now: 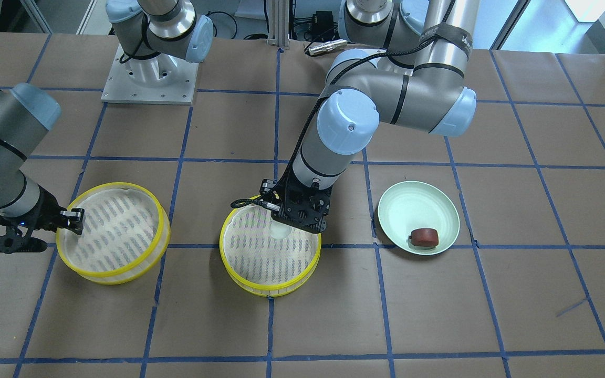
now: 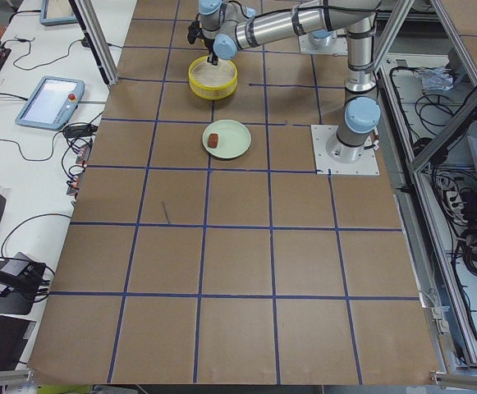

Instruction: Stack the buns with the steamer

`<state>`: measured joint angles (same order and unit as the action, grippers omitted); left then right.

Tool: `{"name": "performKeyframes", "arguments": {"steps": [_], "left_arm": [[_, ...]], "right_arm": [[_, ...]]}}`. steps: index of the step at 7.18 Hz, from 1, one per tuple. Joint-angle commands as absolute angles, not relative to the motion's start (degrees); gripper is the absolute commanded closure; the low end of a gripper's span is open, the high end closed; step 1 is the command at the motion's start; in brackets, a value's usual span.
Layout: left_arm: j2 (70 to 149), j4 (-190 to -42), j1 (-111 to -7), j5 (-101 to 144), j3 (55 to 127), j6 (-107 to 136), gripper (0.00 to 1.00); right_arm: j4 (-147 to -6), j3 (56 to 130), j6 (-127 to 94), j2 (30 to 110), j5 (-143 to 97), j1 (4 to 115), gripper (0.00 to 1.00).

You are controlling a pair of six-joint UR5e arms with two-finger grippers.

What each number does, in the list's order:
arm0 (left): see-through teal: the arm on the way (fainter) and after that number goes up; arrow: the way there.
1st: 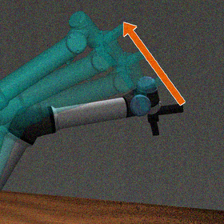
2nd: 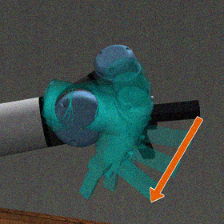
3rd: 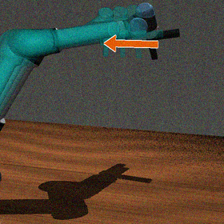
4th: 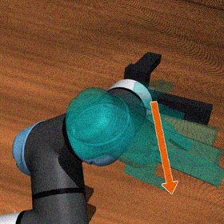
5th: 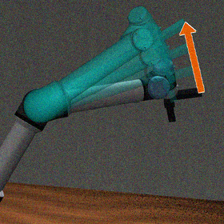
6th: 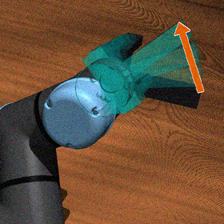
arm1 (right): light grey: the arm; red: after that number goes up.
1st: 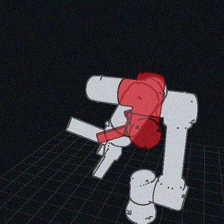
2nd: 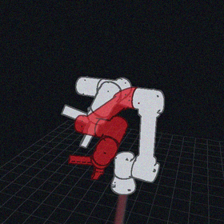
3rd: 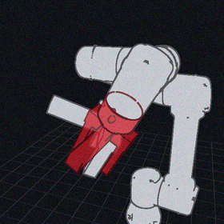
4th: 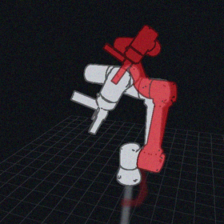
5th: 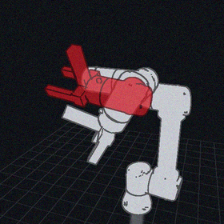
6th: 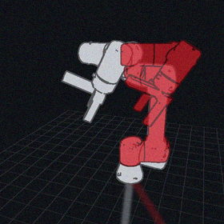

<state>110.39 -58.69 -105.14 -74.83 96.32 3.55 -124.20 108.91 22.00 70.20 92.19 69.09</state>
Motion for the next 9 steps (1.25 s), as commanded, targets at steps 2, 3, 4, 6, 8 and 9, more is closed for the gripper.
{"name": "performKeyframes", "arguments": {"steps": [2, 3, 4, 6, 8, 9], "left_arm": [[107.7, -64.9, -103.6, -75.1, 95.9, 3.4, 0.00], [107.0, -67.2, -101.8, -78.3, 96.1, 2.6, 0.00], [105.9, -68.9, -96.5, -82.2, 97.7, -11.8, 0.02], [105.6, -69.2, -87.2, -86.0, 102.9, -34.2, 0.02], [107.8, -64.8, -84.6, -100.3, 103.9, -38.2, 0.02], [109.5, -64.3, -84.3, -101.1, 103.9, -36.2, 0.02]], "right_arm": [[-123.8, 107.8, 22.0, 70.5, 92.2, 66.3, 0.92], [-123.3, 106.9, 21.6, 70.9, 92.0, 66.3, 0.92], [-122.5, 105.0, 21.2, 71.4, 91.9, 66.4, 0.92], [-113.9, 102.2, 17.0, 75.4, 87.6, 67.6, 0.92], [-110.2, 98.1, 2.2, 77.9, 87.5, 76.6, 0.91], [-110.3, 96.5, -6.3, 77.5, 87.4, 83.0, 0.91]]}}
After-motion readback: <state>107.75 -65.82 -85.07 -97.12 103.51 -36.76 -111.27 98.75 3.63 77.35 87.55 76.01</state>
